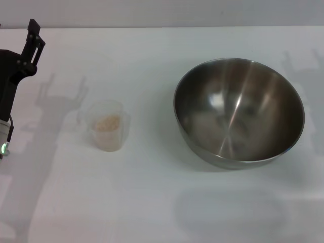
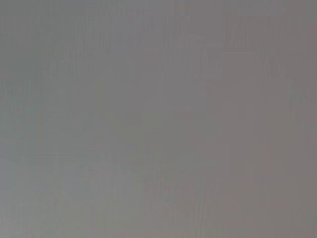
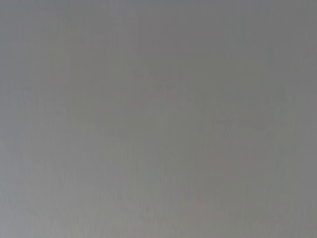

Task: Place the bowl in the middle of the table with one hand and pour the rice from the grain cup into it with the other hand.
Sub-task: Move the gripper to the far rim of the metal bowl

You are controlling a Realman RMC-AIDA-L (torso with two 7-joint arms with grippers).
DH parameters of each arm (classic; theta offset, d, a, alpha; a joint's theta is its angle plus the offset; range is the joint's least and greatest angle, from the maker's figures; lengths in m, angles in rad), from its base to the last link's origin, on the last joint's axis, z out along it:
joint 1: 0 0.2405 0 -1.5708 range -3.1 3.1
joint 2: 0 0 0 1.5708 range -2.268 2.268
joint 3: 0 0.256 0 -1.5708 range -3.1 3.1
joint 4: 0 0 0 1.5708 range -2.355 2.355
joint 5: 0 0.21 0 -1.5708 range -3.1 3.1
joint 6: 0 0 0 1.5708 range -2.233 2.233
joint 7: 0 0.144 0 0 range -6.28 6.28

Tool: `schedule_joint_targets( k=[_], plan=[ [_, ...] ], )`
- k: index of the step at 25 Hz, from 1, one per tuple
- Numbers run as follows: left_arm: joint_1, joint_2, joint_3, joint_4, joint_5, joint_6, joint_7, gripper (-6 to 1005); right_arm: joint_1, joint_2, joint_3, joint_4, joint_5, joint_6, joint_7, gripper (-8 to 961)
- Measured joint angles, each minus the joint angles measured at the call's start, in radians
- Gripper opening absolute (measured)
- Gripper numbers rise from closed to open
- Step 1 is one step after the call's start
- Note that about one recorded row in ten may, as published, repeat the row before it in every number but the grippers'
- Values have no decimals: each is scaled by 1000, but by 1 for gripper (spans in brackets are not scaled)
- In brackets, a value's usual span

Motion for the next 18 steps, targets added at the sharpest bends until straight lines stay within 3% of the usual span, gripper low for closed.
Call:
schedule_joint_targets(
  k=[18],
  plan=[
    [-7,3,-8,2,-2,15,10,799,-2,-1,-7,2,-2,11,-84,738]
  ],
)
